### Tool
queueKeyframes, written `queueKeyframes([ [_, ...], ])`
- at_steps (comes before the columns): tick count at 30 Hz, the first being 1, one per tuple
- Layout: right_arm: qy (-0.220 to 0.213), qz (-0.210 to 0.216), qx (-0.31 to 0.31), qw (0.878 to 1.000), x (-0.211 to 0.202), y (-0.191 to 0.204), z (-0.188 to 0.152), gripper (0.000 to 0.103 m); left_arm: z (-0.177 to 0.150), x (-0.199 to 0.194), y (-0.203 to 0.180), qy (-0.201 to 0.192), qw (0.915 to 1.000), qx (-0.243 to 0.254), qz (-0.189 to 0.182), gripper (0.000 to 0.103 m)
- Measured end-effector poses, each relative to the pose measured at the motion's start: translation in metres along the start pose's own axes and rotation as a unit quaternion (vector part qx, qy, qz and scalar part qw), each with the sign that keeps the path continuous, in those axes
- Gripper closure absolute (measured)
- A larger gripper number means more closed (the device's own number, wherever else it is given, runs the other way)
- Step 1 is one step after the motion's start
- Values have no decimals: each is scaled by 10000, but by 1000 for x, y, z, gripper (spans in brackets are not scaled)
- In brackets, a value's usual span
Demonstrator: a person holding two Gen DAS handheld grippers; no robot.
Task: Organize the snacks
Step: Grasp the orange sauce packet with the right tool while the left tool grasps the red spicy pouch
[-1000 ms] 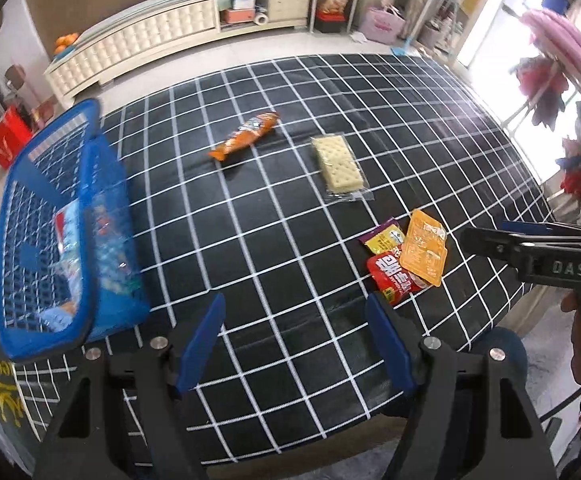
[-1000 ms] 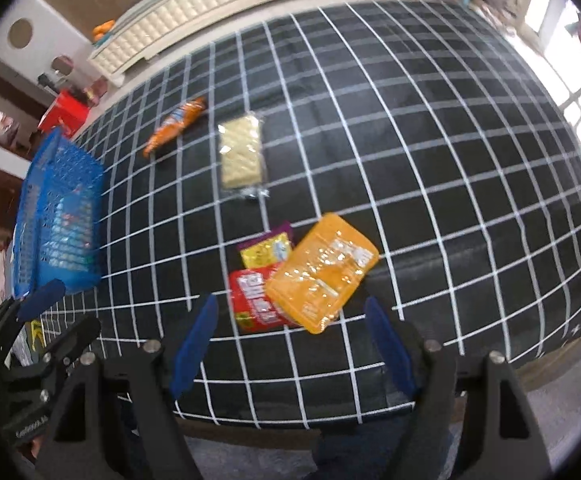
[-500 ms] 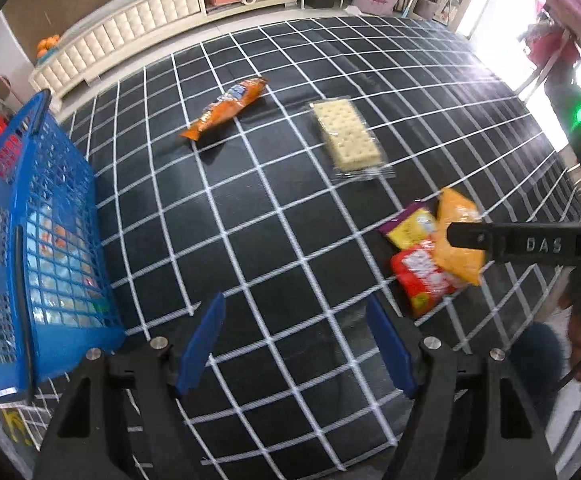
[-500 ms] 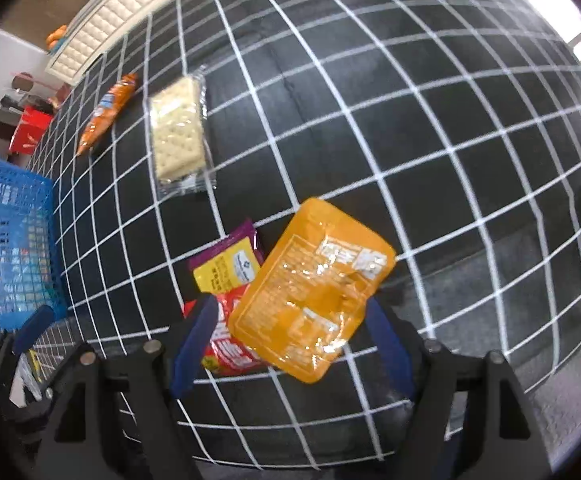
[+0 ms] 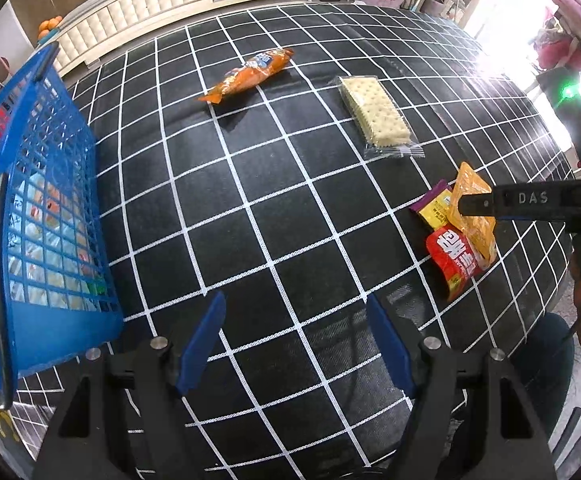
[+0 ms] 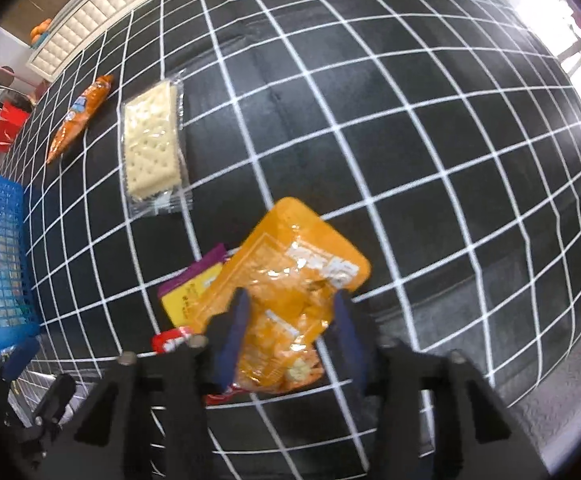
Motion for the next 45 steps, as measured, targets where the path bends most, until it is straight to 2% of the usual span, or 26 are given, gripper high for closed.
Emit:
queueKeyframes([
  [3, -31, 245, 69, 9997, -4, -7, -3, 76, -1, -4, 0, -23, 10000, -27, -47, 32],
  [5, -77, 508, 178, 9985, -8, -11, -4, 101, -2, -7, -2, -37, 9999, -30, -92, 32],
  [8, -26, 818, 313, 9962, -8, -14, -7, 102, -3, -11, -7, -49, 9999, -9, -129, 32],
  [12, -107, 748, 227, 9969, -13, -22, -11, 102, -6, -15, -11, -34, 9999, 26, -131, 32],
  [14, -22, 832, -2, 9965, -13, -7, -17, 102, -7, -18, -10, -62, 9999, 48, -99, 32],
  [18, -3, 499, -183, 9986, -19, -4, -25, 101, -8, -22, -5, -76, 9999, 24, -66, 32],
  [20, 57, 556, -69, 9984, -20, -1, -27, 97, -8, -23, -4, -69, 10000, -12, -53, 32],
  [21, 111, 566, 3, 9983, -21, -2, -27, 88, -8, -23, -3, -64, 10000, -21, -58, 32],
  [22, 163, 578, 33, 9982, -21, -2, -28, 71, -7, -22, -4, -54, 10000, -17, -65, 32],
  [23, 178, 545, 9, 9984, -22, -2, -28, 60, -6, -22, -6, -44, 10000, 0, -73, 32],
  [24, 134, 500, -81, 9986, -25, -5, -26, 35, -4, -21, -7, -47, 10000, 30, -73, 32],
  [25, 54, 435, -252, 9987, -29, -4, -23, 20, -3, -21, -9, -65, 9999, 66, -58, 32],
  [27, -89, 258, -646, 9975, -33, 8, -11, 17, 1, -22, -14, -140, 9998, 168, -32, 32],
  [29, -66, 187, -1332, 9909, -36, 15, -10, 16, 4, -23, -21, -228, 9993, 299, -50, 32],
  [31, -48, 82, -2145, 9767, -40, 21, -13, 15, 4, -25, -29, -290, 9985, 457, -97, 32],
  [33, -179, -108, -2983, 9543, -46, 25, -17, 14, 3, -27, -34, -332, 9976, 603, -122, 32],
  [35, -305, -30, -3717, 9278, -52, 30, -22, 14, 1, -29, -39, -384, 9965, 727, -165, 32],
  [38, -588, 165, -4684, 8814, -62, 43, -37, 14, 0, -29, -46, -432, 9955, 812, -242, 32],
  [40, -833, -99, -5396, 8377, -64, 44, -43, 14, 1, -29, -52, -510, 9949, 826, -281, 32],
  [42, -755, -403, -5932, 8005, -53, 43, -48, 14, 0, -30, -59, -601, 9936, 905, -309, 32],
  [43, -631, -440, -6121, 7871, -48, 39, -49, 14, -1, -29, -62, -616, 9930, 959, -300, 32],
  [45, -427, -437, -6347, 7703, -38, 36, -49, 14, -4, -26, -69, -623, 9915, 1117, -252, 32],
])
Point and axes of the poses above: each gripper's, at about its wrist camera, not at the fingertips, and x roughly the way its jaws point, y to its left, z to its top, the point moved 10 cm from there along x, roughly the way its jaws point, and after that the axes turned 6 degrees about z, right-handed, at the moved point
